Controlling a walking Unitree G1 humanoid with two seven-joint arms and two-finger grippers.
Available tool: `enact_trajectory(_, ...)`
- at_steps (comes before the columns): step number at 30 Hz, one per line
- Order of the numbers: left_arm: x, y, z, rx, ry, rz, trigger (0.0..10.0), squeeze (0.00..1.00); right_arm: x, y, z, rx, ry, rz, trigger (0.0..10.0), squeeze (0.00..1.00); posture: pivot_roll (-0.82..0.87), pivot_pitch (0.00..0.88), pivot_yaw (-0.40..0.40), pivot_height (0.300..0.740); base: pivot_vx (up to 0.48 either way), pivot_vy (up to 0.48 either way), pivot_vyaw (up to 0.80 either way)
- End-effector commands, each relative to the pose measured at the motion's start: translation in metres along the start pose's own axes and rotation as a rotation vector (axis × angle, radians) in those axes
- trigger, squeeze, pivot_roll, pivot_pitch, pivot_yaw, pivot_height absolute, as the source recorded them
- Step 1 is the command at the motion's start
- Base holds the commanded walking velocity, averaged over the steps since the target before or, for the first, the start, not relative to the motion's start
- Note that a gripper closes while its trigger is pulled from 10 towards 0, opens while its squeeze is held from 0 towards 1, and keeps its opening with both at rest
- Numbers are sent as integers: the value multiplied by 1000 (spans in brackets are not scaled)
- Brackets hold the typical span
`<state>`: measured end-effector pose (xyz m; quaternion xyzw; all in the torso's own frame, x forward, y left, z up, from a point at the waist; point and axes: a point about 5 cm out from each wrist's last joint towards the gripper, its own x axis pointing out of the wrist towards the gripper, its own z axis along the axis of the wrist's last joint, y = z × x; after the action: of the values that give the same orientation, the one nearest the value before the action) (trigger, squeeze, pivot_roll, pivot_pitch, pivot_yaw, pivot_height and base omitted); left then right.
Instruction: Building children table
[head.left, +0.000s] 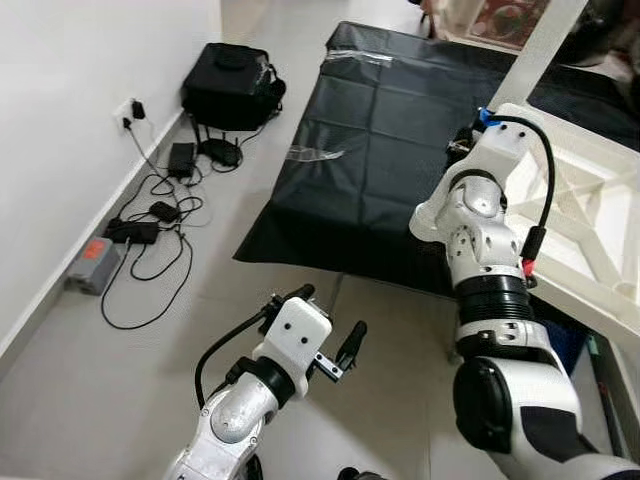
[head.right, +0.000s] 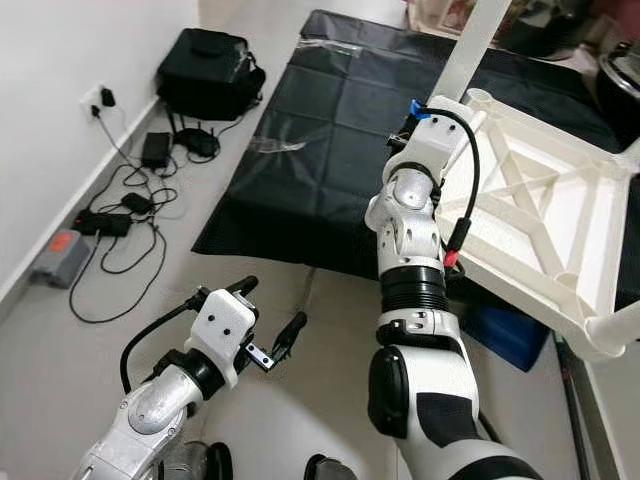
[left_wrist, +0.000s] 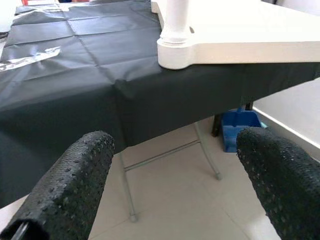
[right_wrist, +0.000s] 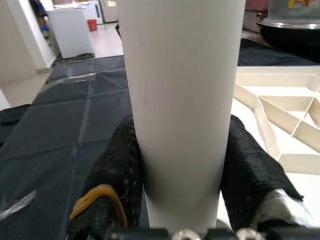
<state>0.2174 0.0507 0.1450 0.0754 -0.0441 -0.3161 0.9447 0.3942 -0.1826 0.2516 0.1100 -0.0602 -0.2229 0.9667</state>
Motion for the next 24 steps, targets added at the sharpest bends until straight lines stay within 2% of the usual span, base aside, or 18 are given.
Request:
enact_trajectory(1, 0, -4, -1, 3, 8, -14, 10000, 0, -2, 6, -24, 16, 134, 59, 10000, 0, 120, 148, -110, 740, 0, 0, 0)
enact_trajectory(3, 0, -4, -1, 2, 7, -14, 10000, 0, -7, 30, -24, 19, 155, 230, 10000, 0, 118, 149, -110, 740, 0, 0, 0)
enact_trajectory(4, 0, -4, -1, 0, 4, -15, 10000, 0, -9, 36, -22, -5, 131, 284, 10000, 0, 118, 149, -110, 740, 0, 0, 0)
enact_trajectory(8, 0, -4, -1, -2, 3, -15, 10000, 0, -13, 42, -19, -34, 95, 349, 10000, 0, 118, 149, -110, 740, 0, 0, 0)
enact_trajectory(9, 0, -4, 0, -2, 2, -17, 10000, 0, -12, 39, -16, -57, 60, 329, 10000, 1000, 118, 149, -110, 740, 0, 0, 0)
enact_trajectory(15, 0, -5, 0, -2, -2, -18, 10000, 0, -5, 28, -6, -65, 11, 296, 10000, 1000, 117, 152, -110, 740, 0, 0, 0)
enact_trajectory(17, 0, -5, 0, -3, -2, -19, 10000, 0, -2, 29, 0, -39, -3, 381, 10000, 1000, 117, 152, -110, 740, 0, 0, 0)
enact_trajectory(19, 0, -5, 0, -3, -2, -19, 10000, 0, -2, 29, 0, -39, -3, 381, 10000, 1000, 117, 152, -110, 740, 0, 0, 0)
enact_trajectory(21, 0, -5, 0, -3, -3, -20, 10000, 0, -3, 32, 5, -1, 7, 574, 10000, 1000, 115, 149, -109, 740, 0, 0, 0)
enact_trajectory(23, 0, -5, 0, -3, -3, -20, 10000, 0, -3, 32, 5, -1, 7, 574, 10000, 1000, 115, 149, -109, 740, 0, 0, 0)
enact_trajectory(24, 0, -5, 0, -3, -2, -21, 10000, 0, -4, 33, 7, 18, 4, 670, 10000, 1000, 113, 146, -107, 740, 0, 0, 0)
